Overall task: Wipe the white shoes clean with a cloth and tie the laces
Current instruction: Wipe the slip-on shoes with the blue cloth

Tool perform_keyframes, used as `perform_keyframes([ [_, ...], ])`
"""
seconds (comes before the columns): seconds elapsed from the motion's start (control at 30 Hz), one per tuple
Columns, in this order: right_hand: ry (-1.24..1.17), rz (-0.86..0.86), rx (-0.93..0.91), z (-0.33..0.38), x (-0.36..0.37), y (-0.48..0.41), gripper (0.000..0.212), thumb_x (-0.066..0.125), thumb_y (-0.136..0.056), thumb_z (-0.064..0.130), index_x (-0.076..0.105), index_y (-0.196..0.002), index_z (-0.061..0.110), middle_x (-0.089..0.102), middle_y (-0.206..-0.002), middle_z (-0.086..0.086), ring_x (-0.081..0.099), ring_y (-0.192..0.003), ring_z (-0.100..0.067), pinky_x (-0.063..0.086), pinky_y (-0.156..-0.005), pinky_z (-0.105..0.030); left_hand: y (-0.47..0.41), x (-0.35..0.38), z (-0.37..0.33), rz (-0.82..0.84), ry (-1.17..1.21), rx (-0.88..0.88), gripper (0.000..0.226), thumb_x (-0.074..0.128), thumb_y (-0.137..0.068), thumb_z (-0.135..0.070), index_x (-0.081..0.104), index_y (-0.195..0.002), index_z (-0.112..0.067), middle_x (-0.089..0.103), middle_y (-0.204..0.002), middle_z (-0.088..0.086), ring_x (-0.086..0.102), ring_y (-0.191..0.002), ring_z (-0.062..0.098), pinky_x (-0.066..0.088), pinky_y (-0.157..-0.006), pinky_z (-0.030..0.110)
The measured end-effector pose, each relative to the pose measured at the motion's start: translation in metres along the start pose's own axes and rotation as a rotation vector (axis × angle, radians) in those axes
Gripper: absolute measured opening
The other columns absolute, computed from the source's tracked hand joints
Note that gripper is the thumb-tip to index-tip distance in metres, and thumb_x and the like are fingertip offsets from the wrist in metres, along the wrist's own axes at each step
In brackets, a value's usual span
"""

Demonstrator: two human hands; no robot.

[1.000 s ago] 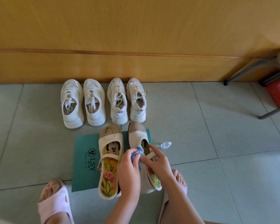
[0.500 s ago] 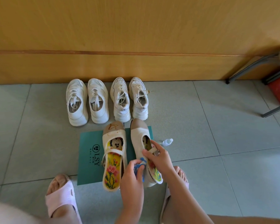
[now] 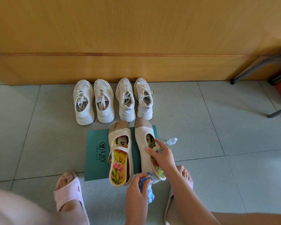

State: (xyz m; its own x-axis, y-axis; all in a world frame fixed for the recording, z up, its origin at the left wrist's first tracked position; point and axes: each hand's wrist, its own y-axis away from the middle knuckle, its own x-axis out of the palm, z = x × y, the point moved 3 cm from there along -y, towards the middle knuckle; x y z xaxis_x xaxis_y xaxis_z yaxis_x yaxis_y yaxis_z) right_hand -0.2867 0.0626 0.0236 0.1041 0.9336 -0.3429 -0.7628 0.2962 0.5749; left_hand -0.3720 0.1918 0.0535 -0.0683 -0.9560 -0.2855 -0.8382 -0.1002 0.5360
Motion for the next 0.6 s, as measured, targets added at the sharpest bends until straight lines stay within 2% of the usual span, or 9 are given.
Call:
perform_keyframes([
  [0.1,-0.003,-0.012,0.005,0.0,0.002,-0.001,0.067,0.075,-0.075,0.04,0.047,-0.135,0.03,0.062,-0.118,0.0,0.06,-0.101,-0.016,0.051,-0.08,-0.029,0.0,-0.008,-0.005,-0.017,0.165,-0.044,0.009,0.059,-0.089,-0.019,0.059,-0.089,-0.029,0.067,-0.09,-0.009,0.063,-0.087,0.007,0.051,-0.07,0.018],
  [0.2,0.013,-0.043,0.017,0.0,0.006,0.0,0.069,0.076,-0.072,0.042,0.047,-0.134,0.033,0.06,-0.123,0.0,0.059,-0.105,-0.016,0.051,-0.086,-0.034,-0.006,-0.016,-0.019,-0.064,0.238,-0.003,0.005,0.058,-0.089,-0.024,0.058,-0.093,-0.028,0.067,-0.092,-0.009,0.064,-0.088,0.005,0.054,-0.072,0.022],
  [0.33,0.105,-0.104,0.038,0.01,0.012,0.006,0.069,0.074,-0.074,0.044,0.045,-0.136,0.031,0.06,-0.122,0.001,0.059,-0.103,-0.016,0.048,-0.079,-0.03,-0.022,-0.025,-0.042,-0.144,0.315,0.06,0.005,0.059,-0.09,-0.02,0.06,-0.092,-0.024,0.067,-0.09,-0.009,0.064,-0.085,0.002,0.051,-0.07,0.016],
  [0.47,0.262,-0.169,0.069,0.017,0.022,0.012,0.069,0.068,-0.074,0.055,0.042,-0.135,0.034,0.055,-0.128,0.004,0.058,-0.11,-0.017,0.042,-0.073,-0.027,-0.036,-0.031,-0.051,-0.19,0.323,0.07,0.009,0.059,-0.091,-0.018,0.06,-0.1,-0.015,0.064,-0.09,-0.011,0.06,-0.085,-0.002,0.048,-0.068,0.009],
  [0.53,0.299,-0.156,0.069,0.016,0.024,0.012,0.069,0.065,-0.075,0.058,0.042,-0.135,0.034,0.053,-0.127,0.003,0.057,-0.11,-0.018,0.044,-0.075,-0.028,-0.042,-0.033,-0.053,-0.188,0.33,0.059,0.01,0.058,-0.091,-0.016,0.059,-0.101,-0.014,0.063,-0.091,-0.01,0.059,-0.084,-0.003,0.048,-0.068,0.008],
  [0.6,0.223,-0.094,0.079,0.011,0.023,0.008,0.066,0.061,-0.08,0.057,0.043,-0.137,0.028,0.052,-0.13,-0.002,0.055,-0.115,-0.02,0.048,-0.086,-0.033,-0.048,-0.032,-0.051,-0.163,0.363,0.016,0.01,0.058,-0.092,-0.016,0.058,-0.101,-0.014,0.064,-0.095,-0.003,0.061,-0.087,0.003,0.052,-0.075,0.016],
])
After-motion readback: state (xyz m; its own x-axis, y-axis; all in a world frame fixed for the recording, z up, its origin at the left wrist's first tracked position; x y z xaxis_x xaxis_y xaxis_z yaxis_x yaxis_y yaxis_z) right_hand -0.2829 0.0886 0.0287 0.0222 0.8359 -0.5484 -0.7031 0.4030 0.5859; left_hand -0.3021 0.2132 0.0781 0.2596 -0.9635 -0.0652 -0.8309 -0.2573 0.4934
